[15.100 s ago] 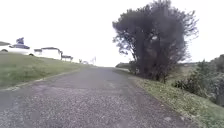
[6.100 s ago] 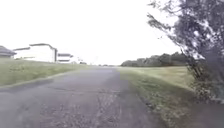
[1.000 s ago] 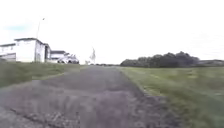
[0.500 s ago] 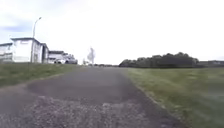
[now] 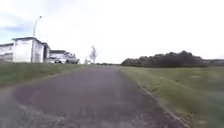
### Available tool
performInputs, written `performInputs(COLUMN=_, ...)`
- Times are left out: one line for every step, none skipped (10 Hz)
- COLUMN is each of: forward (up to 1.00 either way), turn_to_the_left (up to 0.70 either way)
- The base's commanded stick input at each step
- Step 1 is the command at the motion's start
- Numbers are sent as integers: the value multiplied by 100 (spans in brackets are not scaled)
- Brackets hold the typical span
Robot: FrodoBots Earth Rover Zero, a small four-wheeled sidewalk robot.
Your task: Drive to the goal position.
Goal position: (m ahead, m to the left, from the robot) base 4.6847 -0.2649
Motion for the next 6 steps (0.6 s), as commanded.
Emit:
performInputs(forward=100, turn_to_the_left=0)
performInputs(forward=100, turn_to_the_left=0)
performInputs(forward=100, turn_to_the_left=0)
performInputs(forward=100, turn_to_the_left=0)
performInputs(forward=100, turn_to_the_left=14)
performInputs(forward=100, turn_to_the_left=27)
